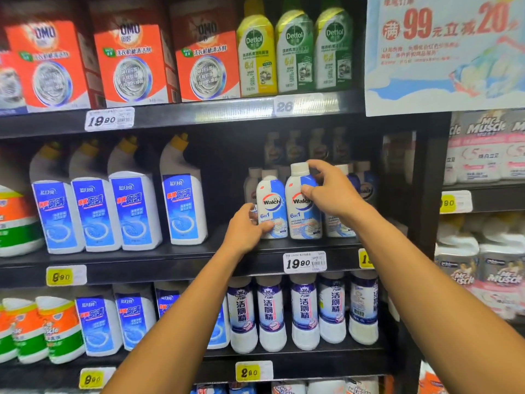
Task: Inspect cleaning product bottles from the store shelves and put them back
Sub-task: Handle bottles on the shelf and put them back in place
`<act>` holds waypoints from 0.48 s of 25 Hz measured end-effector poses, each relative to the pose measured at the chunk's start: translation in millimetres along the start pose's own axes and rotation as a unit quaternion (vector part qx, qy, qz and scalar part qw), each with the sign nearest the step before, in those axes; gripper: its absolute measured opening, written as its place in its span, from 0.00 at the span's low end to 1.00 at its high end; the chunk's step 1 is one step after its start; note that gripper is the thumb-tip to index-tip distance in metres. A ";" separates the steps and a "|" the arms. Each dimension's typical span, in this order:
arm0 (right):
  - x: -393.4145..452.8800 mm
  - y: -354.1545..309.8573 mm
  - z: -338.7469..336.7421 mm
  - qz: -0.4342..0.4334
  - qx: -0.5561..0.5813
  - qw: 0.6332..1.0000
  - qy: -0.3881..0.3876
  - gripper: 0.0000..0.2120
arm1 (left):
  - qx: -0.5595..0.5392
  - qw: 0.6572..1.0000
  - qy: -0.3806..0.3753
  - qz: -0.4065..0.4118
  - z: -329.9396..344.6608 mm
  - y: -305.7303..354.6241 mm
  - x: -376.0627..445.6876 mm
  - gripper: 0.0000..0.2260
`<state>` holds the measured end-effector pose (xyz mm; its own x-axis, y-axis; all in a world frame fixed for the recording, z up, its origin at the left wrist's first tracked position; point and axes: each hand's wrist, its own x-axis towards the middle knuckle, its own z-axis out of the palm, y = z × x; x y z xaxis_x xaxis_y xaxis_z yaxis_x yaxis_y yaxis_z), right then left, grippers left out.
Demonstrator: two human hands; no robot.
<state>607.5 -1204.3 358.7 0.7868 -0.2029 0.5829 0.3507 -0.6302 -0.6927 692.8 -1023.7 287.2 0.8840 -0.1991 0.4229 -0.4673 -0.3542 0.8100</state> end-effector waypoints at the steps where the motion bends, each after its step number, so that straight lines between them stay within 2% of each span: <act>1: 1.9 3.4 4.0 0.005 -0.002 1.000 0.006 0.23 | 0.010 1.000 0.001 0.004 1.4 1.1 2.2 0.16; 5: 5.4 16.4 18.2 0.015 -0.009 1.000 0.022 0.26 | 0.057 0.998 0.016 0.010 2.8 -0.9 9.2 0.16; 9: 10.5 19.6 30.5 0.014 0.006 1.000 0.018 0.25 | 0.047 0.999 0.015 0.003 -11.2 -10.0 10.2 0.16; 12: 6.2 24.1 38.0 0.029 0.021 0.999 -0.002 0.28 | 0.039 0.999 0.010 0.011 -17.6 -12.9 6.2 0.16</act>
<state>640.2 -1192.2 329.5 0.8090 -0.2350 0.5387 0.3245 -0.5856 -0.7428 704.5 -1004.2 286.6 0.8734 -0.1897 0.4485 -0.4850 -0.4210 0.7665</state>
